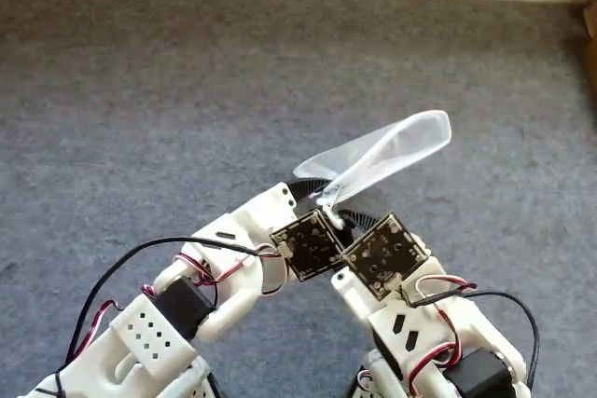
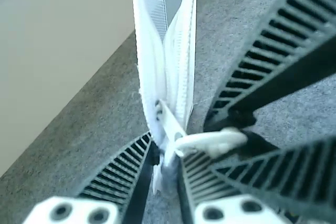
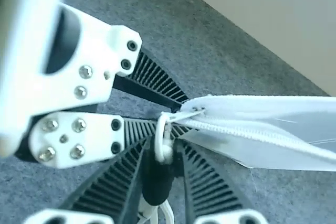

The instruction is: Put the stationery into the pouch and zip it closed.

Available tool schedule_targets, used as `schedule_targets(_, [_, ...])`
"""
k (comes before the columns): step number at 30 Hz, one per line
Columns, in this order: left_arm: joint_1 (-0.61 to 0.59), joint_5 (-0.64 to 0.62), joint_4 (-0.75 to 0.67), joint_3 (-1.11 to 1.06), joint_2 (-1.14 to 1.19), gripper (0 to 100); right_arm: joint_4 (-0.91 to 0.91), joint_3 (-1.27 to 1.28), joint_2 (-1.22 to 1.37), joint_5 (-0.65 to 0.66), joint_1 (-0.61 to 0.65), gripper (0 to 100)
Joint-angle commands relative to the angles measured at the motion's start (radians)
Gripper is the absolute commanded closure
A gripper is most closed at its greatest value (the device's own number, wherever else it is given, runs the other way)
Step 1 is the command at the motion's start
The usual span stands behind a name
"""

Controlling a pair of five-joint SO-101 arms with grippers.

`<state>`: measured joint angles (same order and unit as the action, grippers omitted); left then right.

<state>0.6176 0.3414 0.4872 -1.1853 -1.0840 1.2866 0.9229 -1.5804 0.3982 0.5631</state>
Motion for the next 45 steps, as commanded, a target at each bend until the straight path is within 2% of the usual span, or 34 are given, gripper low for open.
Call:
schedule_targets(1, [-0.022, -0.009, 0.003, -0.001, -0.005, 99, 0.027, -0.033, -0.004, 0.049, -0.045, 99.3])
schedule_targets(5, [-0.022, -0.009, 0.003, -0.001, -0.005, 99, 0.044, -0.096, -0.004, 0.051, -0.125, 99.3])
schedule_targets(15, [-0.022, -0.009, 0.003, -0.001, -0.005, 99, 0.053, -0.147, -0.128, 0.046, -0.173, 99.3])
schedule_targets(20, [-0.022, -0.009, 0.003, -0.001, -0.005, 99, -0.053, -0.137, -0.16, 0.043, -0.332, 99.3])
schedule_targets(27, [-0.022, -0.009, 0.003, -0.001, -0.005, 99, -0.202, -0.038, -0.16, -0.012, -0.446, 99.3])
schedule_targets(34, [-0.022, -0.009, 0.003, -0.001, -0.005, 99, -0.271, -0.024, -0.159, -0.064, -0.561, 99.3])
schedule_targets(39, [-0.022, -0.009, 0.003, -0.001, -0.005, 99, -0.257, -0.022, -0.168, -0.066, -0.541, 99.3])
schedule_targets(42, [-0.022, -0.009, 0.003, -0.001, -0.005, 99, -0.18, -0.03, -0.168, -0.066, -0.461, 98.1])
schedule_targets(45, [-0.022, -0.009, 0.003, -0.001, -0.005, 99, -0.088, -0.03, -0.163, -0.066, -0.361, 90.3])
